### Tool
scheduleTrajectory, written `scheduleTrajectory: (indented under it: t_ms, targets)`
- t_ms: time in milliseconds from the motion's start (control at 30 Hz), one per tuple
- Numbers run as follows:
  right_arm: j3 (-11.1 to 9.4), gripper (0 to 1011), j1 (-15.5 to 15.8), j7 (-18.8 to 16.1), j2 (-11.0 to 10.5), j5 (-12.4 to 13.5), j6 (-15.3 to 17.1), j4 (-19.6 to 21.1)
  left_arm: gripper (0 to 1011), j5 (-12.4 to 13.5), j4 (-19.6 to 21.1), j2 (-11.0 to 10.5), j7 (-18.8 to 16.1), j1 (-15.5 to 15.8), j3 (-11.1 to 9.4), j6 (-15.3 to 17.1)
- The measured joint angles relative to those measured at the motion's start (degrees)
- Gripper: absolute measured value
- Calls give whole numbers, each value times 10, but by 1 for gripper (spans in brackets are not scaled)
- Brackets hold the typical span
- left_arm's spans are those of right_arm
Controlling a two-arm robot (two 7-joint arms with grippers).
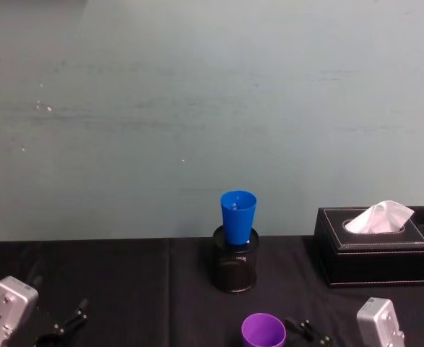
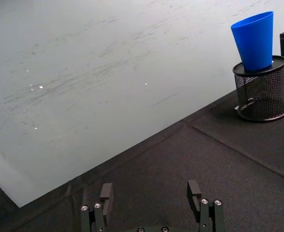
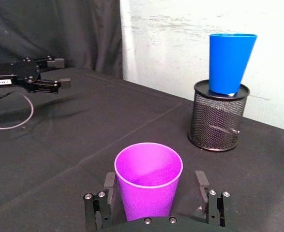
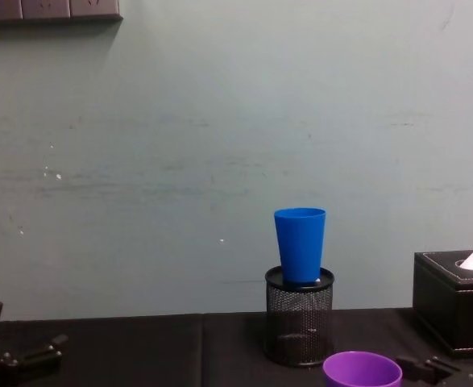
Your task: Pick up one cup with a gripper and tap it against the other cup.
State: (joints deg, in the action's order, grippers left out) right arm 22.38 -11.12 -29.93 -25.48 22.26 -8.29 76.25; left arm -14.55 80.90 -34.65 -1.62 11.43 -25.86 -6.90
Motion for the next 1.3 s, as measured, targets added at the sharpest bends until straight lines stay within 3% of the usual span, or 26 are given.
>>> scheduleTrajectory:
  t_ms: [1300]
  targets:
    - [5, 1003, -16, -10, 26, -8, 10, -18, 1000, 0, 0, 0, 0, 0, 0, 0]
